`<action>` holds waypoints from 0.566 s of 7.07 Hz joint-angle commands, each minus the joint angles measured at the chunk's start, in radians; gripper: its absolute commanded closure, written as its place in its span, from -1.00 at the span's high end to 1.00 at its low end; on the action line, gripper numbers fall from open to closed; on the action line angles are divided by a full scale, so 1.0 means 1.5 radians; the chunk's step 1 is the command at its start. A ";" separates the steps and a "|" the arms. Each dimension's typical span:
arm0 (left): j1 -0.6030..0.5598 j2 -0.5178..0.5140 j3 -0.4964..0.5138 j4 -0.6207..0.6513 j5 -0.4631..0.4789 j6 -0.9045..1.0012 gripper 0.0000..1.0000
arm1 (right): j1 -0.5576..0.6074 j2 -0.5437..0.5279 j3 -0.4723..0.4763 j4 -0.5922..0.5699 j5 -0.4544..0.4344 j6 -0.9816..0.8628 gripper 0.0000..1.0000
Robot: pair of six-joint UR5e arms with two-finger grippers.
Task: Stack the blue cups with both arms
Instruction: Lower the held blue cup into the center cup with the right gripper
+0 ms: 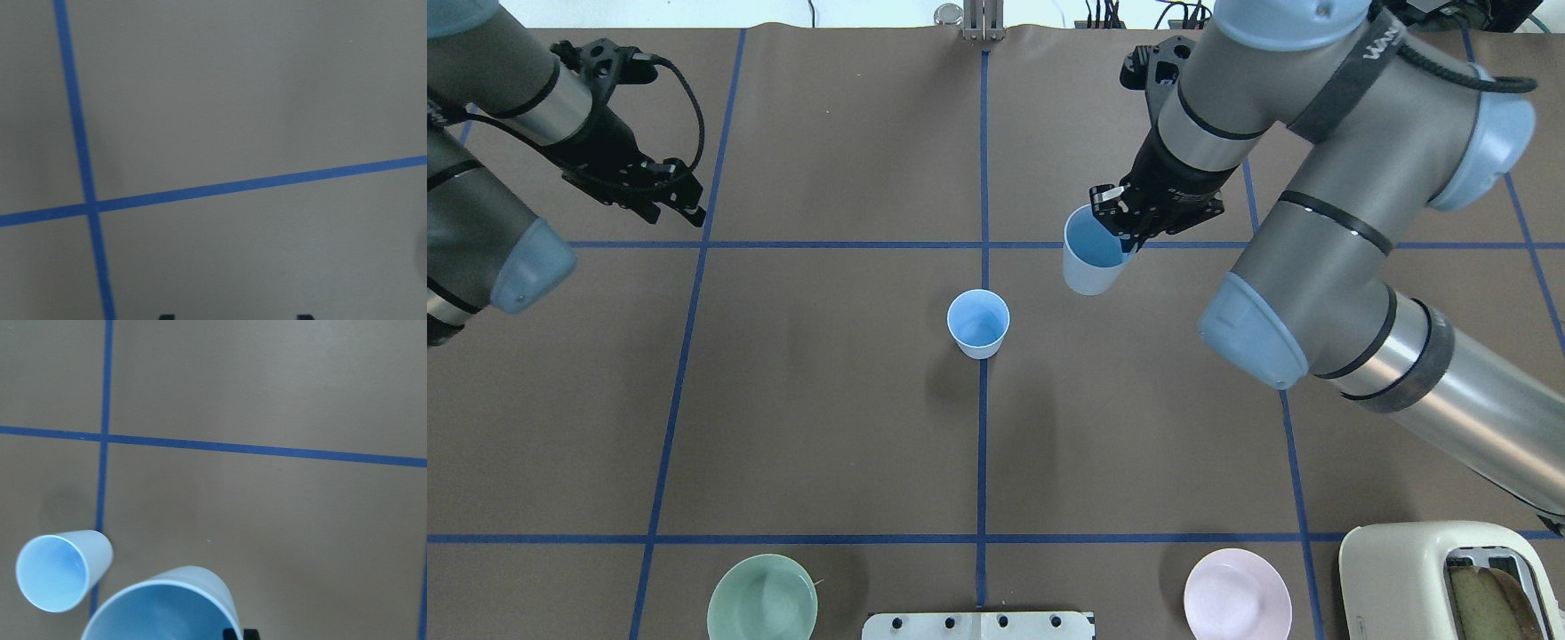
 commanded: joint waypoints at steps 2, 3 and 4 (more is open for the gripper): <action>-0.036 0.041 0.017 0.000 -0.002 0.103 0.37 | -0.059 0.045 -0.062 0.081 -0.066 0.058 -1.00; -0.049 0.054 0.018 0.000 -0.002 0.129 0.37 | -0.075 0.067 -0.076 0.082 -0.073 0.079 -1.00; -0.061 0.069 0.018 0.000 -0.002 0.156 0.38 | -0.087 0.081 -0.086 0.082 -0.082 0.085 -1.00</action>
